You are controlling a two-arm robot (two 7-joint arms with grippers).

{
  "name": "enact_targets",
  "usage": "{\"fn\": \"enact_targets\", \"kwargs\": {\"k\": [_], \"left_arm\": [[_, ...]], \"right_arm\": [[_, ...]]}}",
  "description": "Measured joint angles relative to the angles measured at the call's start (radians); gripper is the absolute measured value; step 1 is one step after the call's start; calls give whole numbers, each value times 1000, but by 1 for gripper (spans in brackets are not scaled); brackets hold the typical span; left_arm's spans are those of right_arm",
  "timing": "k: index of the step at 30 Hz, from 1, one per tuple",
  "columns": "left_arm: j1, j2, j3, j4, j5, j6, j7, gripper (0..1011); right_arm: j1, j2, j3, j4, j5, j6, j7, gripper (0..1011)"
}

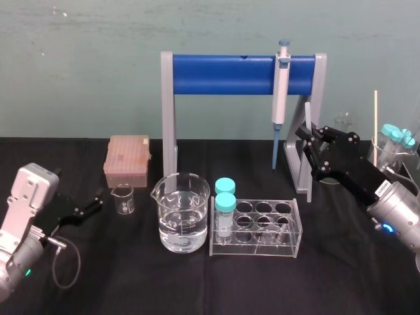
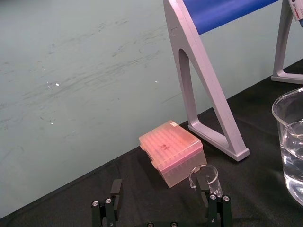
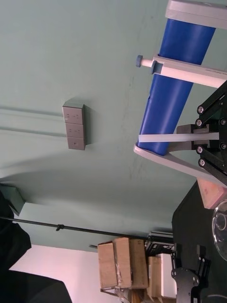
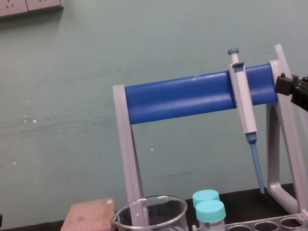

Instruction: Pick up the stirring rod with one hand, then place it down.

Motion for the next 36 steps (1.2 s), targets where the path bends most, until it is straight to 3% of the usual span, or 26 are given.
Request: {"fn": "enact_targets", "kwargs": {"k": [36], "left_arm": [[0,0,0,0,0,0,0,1000]], "right_arm": [[1,0,0,0,0,0,1,72]]}}
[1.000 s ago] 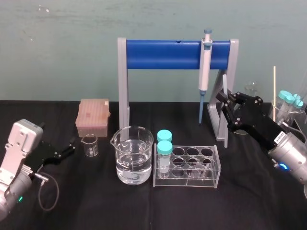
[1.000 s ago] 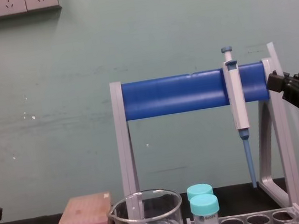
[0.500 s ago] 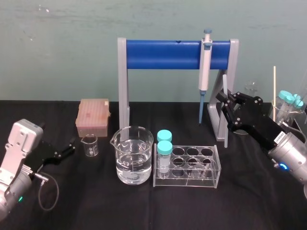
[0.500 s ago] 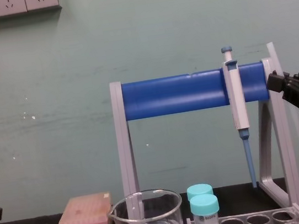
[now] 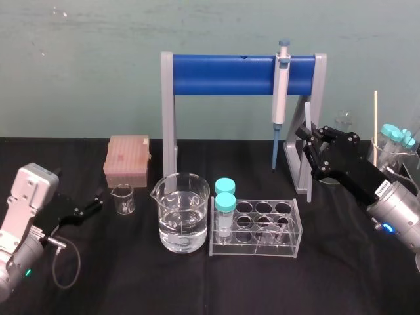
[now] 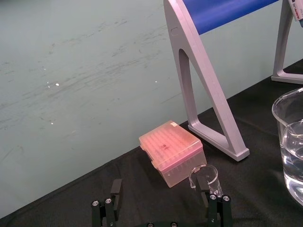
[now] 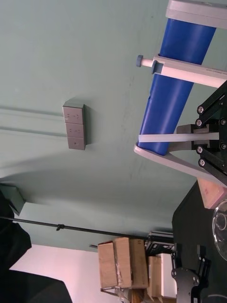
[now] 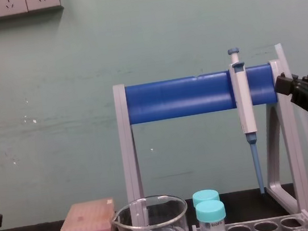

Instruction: Pick up the stirring rod with one hand, then place it down.

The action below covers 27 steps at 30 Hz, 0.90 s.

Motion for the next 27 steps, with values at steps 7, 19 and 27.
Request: {"fn": "enact_targets", "kwargs": {"k": [7,19,27], "left_arm": [[0,0,0,0,0,0,0,1000],[0,0,0,0,0,0,0,1000],[0,0,0,0,0,0,0,1000]], "right_arm": [[0,0,0,0,0,0,0,72],[0,0,0,0,0,0,0,72],[0,0,0,0,0,0,0,72]]}}
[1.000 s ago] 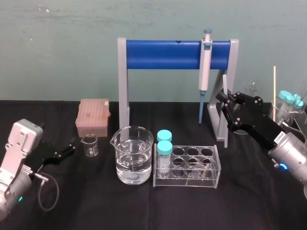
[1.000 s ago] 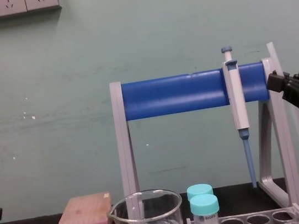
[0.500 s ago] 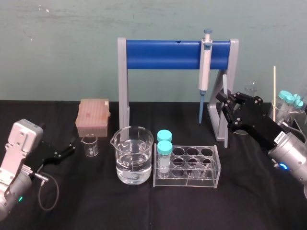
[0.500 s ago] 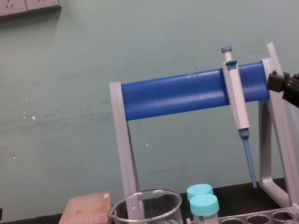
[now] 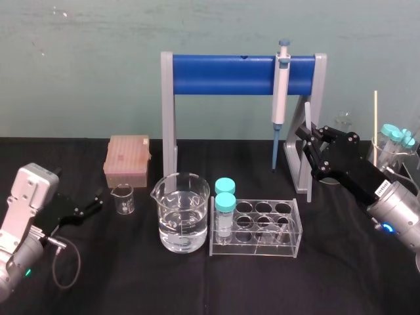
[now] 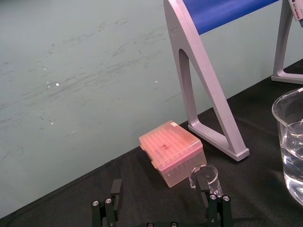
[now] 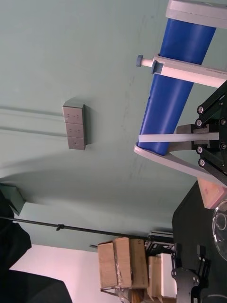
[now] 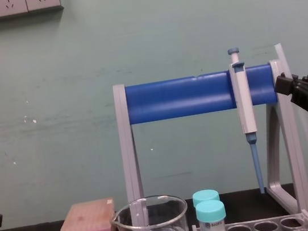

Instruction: Pick up the stirring rod with one hand, then place it down.

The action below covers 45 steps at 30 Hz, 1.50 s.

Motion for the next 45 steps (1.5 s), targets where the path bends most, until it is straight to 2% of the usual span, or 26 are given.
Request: {"fn": "enact_targets", "kwargs": {"k": [45], "left_arm": [[0,0,0,0,0,0,0,1000]], "right_arm": [[0,0,0,0,0,0,0,72]]}}
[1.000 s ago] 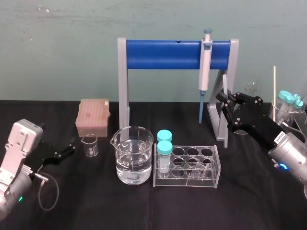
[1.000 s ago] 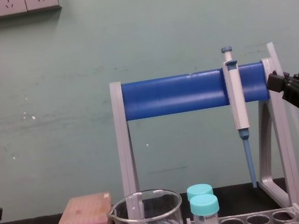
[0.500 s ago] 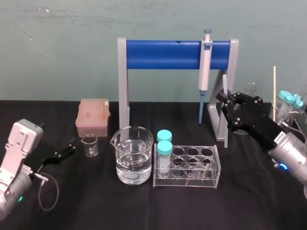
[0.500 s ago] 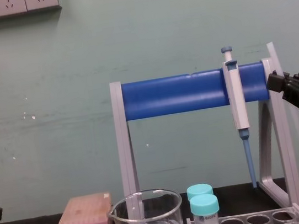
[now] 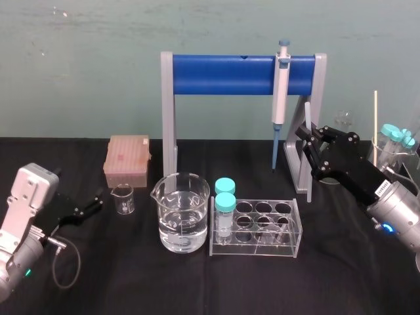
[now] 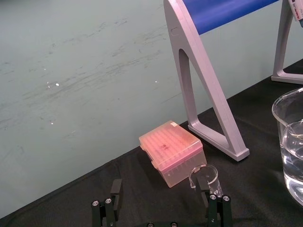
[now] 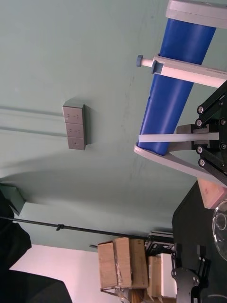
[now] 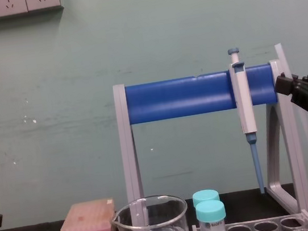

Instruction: Pick up the stirring rod with one hand, then place it down.

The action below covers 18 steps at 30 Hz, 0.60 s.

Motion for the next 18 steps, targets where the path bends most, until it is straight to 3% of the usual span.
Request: {"fn": "enact_targets", "kwargs": {"k": [18], "left_arm": [[0,0,0,0,0,0,0,1000]], "right_arm": [[0,0,0,0,0,0,0,72]]}}
